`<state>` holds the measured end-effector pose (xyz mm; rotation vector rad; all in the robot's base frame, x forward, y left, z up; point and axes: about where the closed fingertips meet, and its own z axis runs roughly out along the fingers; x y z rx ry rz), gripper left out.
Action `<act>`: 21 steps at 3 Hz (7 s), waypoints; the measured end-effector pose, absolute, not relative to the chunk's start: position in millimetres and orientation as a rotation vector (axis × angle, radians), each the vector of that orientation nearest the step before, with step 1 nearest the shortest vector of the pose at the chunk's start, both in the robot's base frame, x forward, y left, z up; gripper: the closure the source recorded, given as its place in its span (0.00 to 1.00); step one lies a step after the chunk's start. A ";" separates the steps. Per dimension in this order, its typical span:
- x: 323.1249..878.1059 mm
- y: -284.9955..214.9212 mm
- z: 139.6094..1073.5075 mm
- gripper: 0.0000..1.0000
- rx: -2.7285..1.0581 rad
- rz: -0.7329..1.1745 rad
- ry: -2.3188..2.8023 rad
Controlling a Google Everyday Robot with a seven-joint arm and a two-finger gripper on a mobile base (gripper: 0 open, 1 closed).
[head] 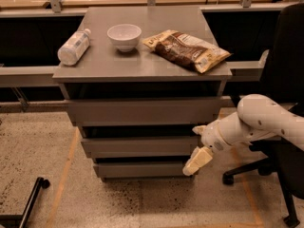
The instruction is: Open bottom drawer
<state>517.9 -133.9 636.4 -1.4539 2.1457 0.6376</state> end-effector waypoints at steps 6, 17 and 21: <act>538.3 -124.4 545.5 0.00 -1.371 0.884 2.115; 602.8 -129.0 350.4 0.00 -1.271 1.032 1.947; 553.1 -129.6 261.0 0.00 -1.189 1.110 2.227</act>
Offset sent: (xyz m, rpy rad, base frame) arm 0.0231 0.0084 -0.0645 0.1025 0.0748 0.0071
